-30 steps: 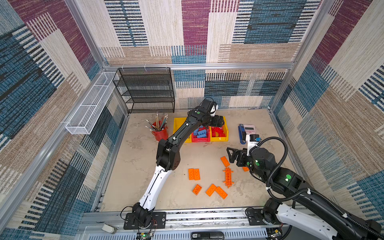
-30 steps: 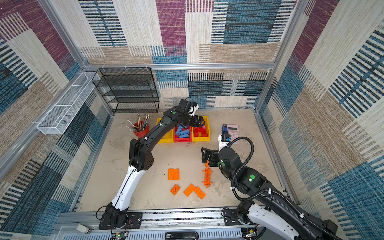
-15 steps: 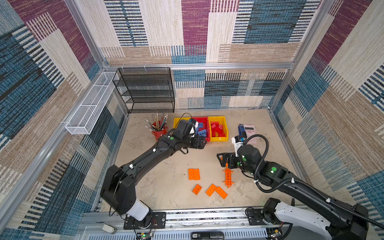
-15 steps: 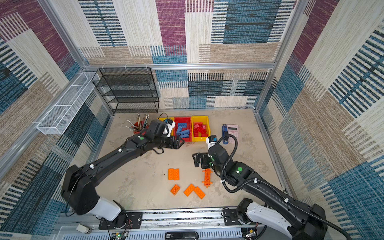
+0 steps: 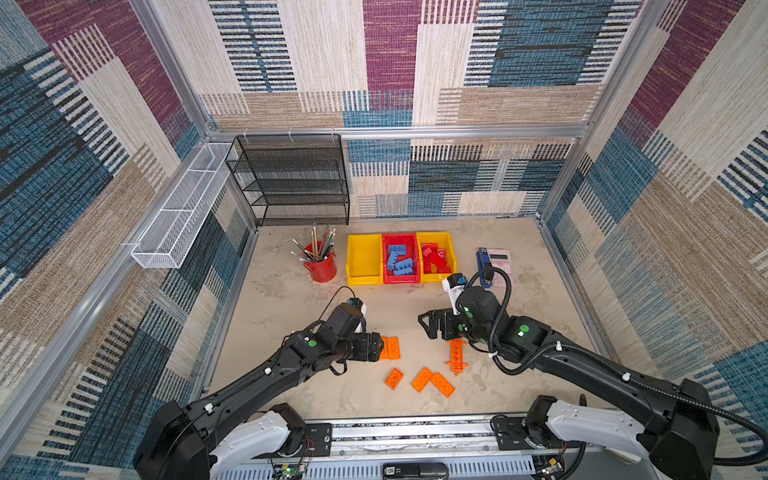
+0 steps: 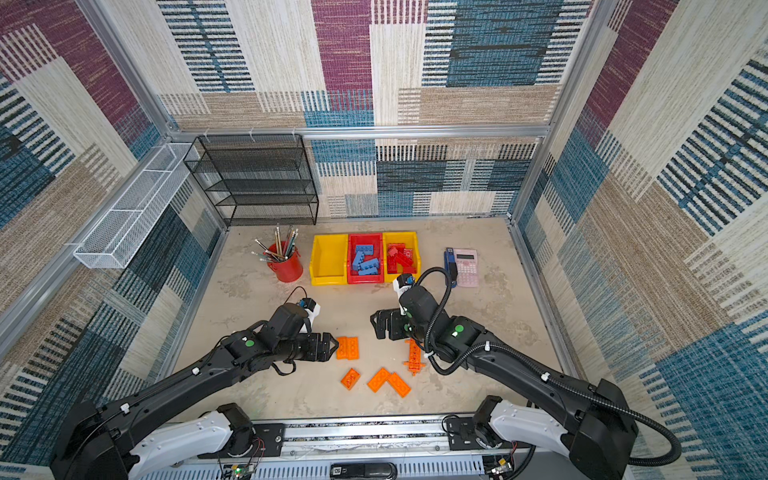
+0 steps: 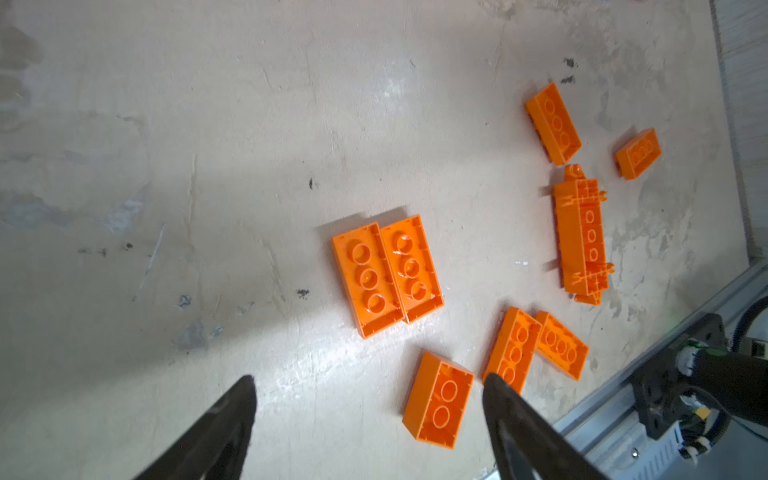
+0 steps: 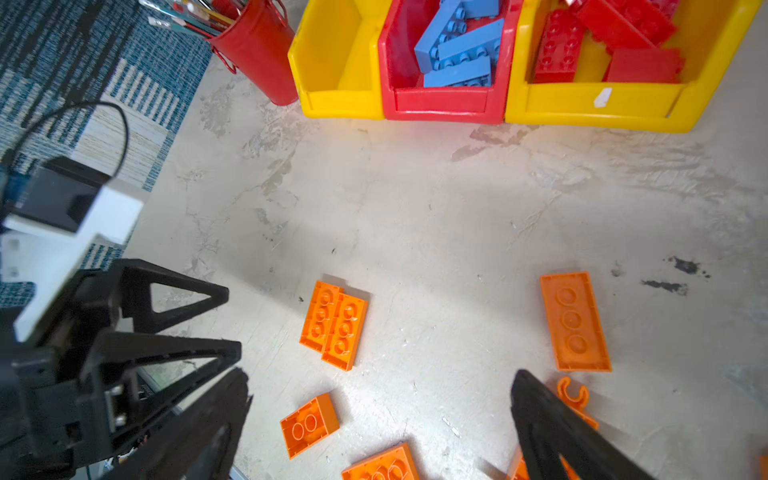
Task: Sort the legos into containers by color
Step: 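Move the left gripper back over the orange bricks near the robot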
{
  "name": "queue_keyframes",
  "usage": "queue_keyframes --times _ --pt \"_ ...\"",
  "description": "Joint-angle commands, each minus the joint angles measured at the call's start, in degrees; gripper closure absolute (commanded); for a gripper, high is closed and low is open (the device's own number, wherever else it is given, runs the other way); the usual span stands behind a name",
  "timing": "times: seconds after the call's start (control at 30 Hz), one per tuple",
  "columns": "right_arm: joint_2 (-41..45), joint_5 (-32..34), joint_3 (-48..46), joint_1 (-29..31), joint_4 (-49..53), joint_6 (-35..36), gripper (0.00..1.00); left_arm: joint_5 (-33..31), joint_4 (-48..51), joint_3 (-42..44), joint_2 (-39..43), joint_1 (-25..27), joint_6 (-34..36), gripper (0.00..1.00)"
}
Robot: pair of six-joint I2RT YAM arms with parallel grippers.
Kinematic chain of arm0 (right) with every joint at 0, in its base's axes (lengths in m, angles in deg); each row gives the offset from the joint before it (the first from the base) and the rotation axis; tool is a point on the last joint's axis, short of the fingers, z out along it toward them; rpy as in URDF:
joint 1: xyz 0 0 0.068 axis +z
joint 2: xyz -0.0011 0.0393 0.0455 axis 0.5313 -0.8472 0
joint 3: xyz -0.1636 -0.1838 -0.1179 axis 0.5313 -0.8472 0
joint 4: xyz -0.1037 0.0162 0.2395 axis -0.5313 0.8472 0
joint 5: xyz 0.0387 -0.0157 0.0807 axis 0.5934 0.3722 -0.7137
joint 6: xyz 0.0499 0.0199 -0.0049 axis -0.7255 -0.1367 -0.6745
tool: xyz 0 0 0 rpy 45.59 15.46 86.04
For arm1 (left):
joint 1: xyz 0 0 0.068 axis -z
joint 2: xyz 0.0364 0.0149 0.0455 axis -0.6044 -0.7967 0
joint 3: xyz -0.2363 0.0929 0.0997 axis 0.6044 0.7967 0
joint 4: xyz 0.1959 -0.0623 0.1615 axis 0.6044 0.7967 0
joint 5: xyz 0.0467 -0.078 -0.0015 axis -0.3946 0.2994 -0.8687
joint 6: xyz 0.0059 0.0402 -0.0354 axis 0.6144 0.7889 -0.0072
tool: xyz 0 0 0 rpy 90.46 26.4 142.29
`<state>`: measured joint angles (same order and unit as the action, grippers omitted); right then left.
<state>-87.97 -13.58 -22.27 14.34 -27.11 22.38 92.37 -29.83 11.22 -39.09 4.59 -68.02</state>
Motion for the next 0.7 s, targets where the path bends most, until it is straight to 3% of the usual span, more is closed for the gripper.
queue_keyframes --times 0.0,0.27,0.67 --pt "2.30 1.45 -0.53 0.02 -0.29 -1.05 0.01 -2.98 0.88 0.12 -2.38 2.01 -1.73 0.16" --pt "7.80 3.23 -2.70 0.06 1.16 -1.58 0.01 -8.25 2.99 -3.47 -13.17 8.60 -2.19 0.18" --pt "10.74 5.05 -4.93 0.06 1.93 -1.47 0.01 -8.83 1.56 -3.72 -19.34 9.19 -1.79 0.19"
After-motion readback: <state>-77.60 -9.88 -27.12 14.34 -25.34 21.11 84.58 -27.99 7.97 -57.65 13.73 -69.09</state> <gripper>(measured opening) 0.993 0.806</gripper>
